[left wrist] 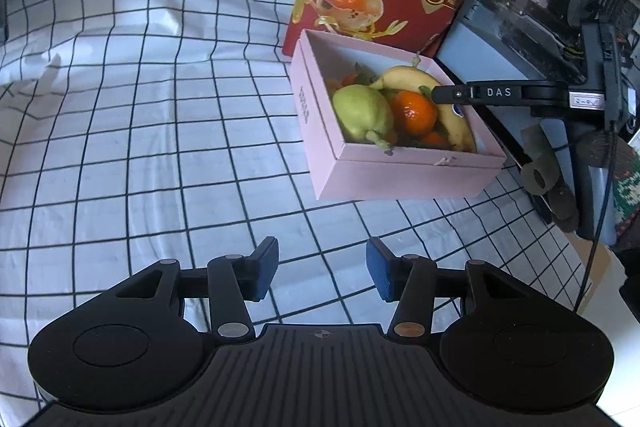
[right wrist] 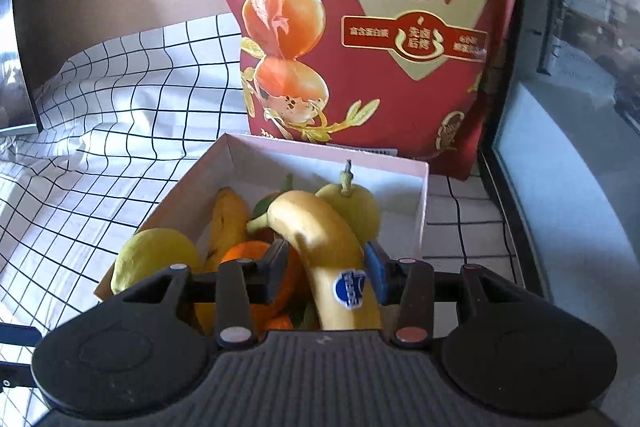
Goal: Organize fruits
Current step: 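Press the banana down into the box with the right gripper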
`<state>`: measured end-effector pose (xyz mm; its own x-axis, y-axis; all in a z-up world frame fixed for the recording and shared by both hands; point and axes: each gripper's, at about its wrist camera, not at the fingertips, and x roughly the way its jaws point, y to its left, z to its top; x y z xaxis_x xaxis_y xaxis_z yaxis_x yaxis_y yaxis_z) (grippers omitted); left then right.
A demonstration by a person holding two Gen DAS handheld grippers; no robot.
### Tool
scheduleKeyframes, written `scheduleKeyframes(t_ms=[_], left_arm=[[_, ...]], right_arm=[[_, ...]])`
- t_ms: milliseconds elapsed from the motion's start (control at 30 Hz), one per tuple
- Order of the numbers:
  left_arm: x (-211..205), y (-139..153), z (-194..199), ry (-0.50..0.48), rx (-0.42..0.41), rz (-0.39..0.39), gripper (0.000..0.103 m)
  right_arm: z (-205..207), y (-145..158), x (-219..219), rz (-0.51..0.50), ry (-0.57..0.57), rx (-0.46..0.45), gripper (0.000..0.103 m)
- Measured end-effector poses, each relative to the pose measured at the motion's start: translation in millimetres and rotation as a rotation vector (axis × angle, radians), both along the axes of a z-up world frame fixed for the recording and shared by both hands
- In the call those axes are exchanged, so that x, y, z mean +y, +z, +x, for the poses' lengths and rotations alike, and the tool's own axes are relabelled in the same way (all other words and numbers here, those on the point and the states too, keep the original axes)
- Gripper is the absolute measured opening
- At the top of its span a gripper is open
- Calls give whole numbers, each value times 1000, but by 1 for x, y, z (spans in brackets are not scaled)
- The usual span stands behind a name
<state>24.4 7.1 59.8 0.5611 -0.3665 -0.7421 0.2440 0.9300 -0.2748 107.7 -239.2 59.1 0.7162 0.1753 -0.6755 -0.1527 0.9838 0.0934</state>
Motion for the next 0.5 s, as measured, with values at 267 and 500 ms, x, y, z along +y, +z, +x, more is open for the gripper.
scheduleKeyframes(t_ms=[267, 500], left_arm=[[-10, -22, 2, 29, -41, 50, 53], [-25, -49, -6, 62, -103, 90, 54]], right_arm=[[-54, 11, -8, 47, -128, -98, 50], [-125, 9, 22, -93, -207, -263, 59]])
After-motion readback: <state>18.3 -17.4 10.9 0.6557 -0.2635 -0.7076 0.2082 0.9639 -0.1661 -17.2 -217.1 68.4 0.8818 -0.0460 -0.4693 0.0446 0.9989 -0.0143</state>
